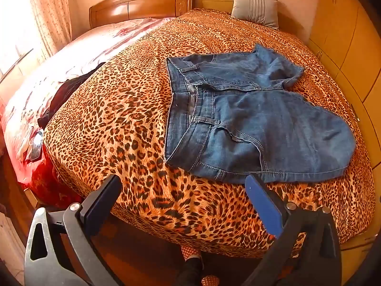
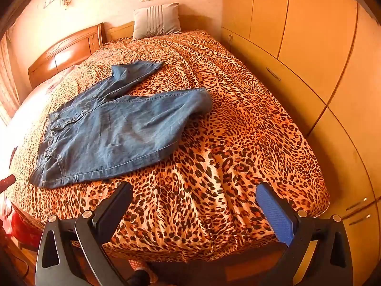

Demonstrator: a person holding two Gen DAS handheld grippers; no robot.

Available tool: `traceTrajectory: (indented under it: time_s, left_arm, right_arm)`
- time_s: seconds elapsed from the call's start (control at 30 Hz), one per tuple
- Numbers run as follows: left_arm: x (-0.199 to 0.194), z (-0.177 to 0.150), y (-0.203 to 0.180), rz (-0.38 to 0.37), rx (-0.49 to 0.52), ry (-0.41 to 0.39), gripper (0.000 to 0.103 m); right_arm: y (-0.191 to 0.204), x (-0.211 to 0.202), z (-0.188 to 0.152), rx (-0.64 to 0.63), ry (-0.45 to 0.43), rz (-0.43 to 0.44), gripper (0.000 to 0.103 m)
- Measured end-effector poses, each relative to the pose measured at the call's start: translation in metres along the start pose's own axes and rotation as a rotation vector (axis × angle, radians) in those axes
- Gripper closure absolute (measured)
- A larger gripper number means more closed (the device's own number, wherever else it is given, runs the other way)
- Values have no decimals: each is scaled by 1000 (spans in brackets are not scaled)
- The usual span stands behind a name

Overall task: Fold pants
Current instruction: 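Move both grippers toward the blue jeans on the bed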

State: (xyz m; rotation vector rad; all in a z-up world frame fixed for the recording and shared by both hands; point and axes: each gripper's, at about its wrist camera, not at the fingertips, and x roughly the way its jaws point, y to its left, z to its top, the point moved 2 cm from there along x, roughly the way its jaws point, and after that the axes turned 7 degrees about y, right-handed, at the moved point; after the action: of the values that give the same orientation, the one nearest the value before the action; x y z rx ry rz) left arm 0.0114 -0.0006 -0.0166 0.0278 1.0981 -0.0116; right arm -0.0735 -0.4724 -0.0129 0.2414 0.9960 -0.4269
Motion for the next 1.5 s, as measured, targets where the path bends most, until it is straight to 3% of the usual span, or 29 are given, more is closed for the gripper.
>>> traceTrajectory:
  time_s: [1.5]
  left_arm:
    - [-2, 5, -15, -20, 63, -37, 0]
  right_arm:
    - [-1, 8, 8, 25, 5, -9, 0]
